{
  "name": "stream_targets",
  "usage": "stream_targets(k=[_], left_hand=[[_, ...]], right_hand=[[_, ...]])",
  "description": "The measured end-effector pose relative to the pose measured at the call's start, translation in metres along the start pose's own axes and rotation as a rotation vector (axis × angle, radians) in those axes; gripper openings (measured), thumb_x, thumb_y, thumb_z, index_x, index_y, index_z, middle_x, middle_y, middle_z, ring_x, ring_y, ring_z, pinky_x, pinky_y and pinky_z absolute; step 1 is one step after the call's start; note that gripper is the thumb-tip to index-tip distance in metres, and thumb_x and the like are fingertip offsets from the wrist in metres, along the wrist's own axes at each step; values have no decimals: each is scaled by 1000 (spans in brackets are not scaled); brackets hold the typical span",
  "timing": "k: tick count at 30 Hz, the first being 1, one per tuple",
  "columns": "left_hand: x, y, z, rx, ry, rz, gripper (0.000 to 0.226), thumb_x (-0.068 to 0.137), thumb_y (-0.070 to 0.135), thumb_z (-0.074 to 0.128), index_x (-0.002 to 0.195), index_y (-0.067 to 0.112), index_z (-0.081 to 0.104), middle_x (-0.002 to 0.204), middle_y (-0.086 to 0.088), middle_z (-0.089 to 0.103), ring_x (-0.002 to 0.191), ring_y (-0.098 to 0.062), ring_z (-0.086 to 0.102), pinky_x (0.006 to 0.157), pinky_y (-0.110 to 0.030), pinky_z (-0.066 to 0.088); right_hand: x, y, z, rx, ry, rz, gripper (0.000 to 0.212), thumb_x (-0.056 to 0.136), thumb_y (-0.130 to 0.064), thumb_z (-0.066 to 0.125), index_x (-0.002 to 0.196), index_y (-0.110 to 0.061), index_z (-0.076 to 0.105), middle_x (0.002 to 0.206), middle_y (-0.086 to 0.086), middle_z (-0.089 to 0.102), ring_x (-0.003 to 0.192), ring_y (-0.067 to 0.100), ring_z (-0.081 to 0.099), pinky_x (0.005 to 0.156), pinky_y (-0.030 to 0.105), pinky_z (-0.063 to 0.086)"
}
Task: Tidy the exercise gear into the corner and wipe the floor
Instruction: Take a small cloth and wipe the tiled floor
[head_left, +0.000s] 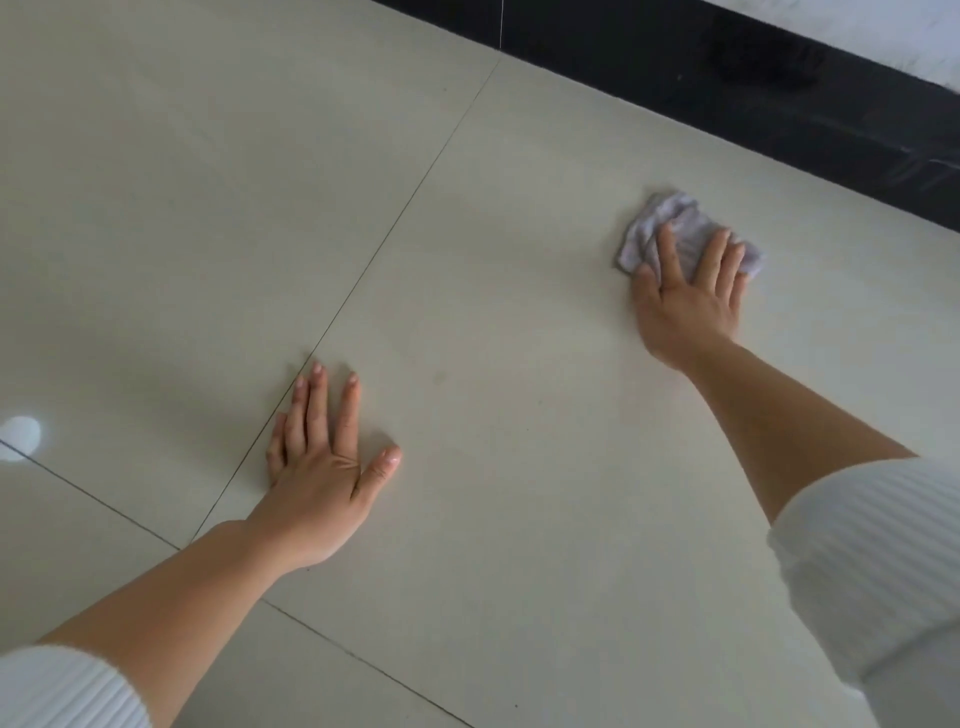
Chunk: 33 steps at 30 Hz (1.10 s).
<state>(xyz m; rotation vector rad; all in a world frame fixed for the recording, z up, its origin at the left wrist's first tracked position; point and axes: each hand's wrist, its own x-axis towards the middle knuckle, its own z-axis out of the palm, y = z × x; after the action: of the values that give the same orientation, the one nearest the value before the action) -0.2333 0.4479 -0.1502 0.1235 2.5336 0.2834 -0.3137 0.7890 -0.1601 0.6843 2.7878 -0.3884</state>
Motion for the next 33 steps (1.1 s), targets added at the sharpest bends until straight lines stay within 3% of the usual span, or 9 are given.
stream_targets(k=[2,10,15,18,21,26,29,31,33], left_hand=[[-1,1,0,-1,-2,-11,92,68,77,-3,143,30,-28,133,14,-52,120,-1,-51,112,-36,-15],[0,1,2,-31,38,-14,95,67,77,0,146,28,-21,147,6,-39,126,-2,-44,113,-36,-14],[0,1,0,-5,34,-24,92,75,81,6,145,28,-24,149,2,-38,134,-9,-39,113,-37,-14],[0,4,-1,14,34,-17,83,87,70,16,145,26,-24,150,-1,-38,137,-14,-36,113,-38,-14],[0,4,-2,24,26,-3,79,93,60,22,145,24,-24,149,-4,-38,137,-18,-36,113,-40,-14],[2,3,-7,57,-113,55,83,93,61,22,141,22,-33,144,-8,-46,133,-23,-42,112,-43,-15],[0,-10,-17,141,-188,159,81,95,58,24,140,23,-34,142,-9,-48,132,-23,-42,113,-43,-13],[0,-28,-28,195,-207,271,75,96,55,21,142,26,-31,145,-7,-45,136,-21,-38,114,-42,-9],[2,-51,-39,243,-154,395,69,98,52,18,145,26,-25,150,-3,-38,140,-19,-29,115,-39,-7]], right_hand=[[2,-25,6,32,-4,-34,55,100,-50,13,152,-38,-2,158,16,-18,145,32,-20,117,44,-13],[-78,-119,51,-38,-115,-582,51,101,-50,13,149,-44,-2,158,11,-21,144,26,-25,117,40,-16],[-122,-106,62,-74,-148,-752,51,99,-51,11,149,-44,1,158,5,-21,143,20,-27,116,36,-19],[-143,-76,66,-82,-137,-775,53,96,-53,6,148,-45,3,159,0,-17,144,17,-24,118,36,-14],[-152,-37,63,-81,-85,-655,53,94,-57,6,146,-49,-1,157,-5,-19,143,14,-23,118,33,-11],[-166,3,59,6,88,-168,51,98,-54,15,147,-51,2,160,-2,-12,145,11,-20,118,31,-11],[-178,-20,63,106,80,112,53,100,-51,16,150,-43,4,161,5,-10,146,19,-17,119,35,-11],[-186,-53,67,138,53,167,53,100,-51,16,150,-41,2,160,8,-13,146,23,-19,119,37,-12],[-200,-91,75,121,18,58,53,100,-51,15,150,-43,1,160,8,-16,145,24,-21,118,37,-13]])
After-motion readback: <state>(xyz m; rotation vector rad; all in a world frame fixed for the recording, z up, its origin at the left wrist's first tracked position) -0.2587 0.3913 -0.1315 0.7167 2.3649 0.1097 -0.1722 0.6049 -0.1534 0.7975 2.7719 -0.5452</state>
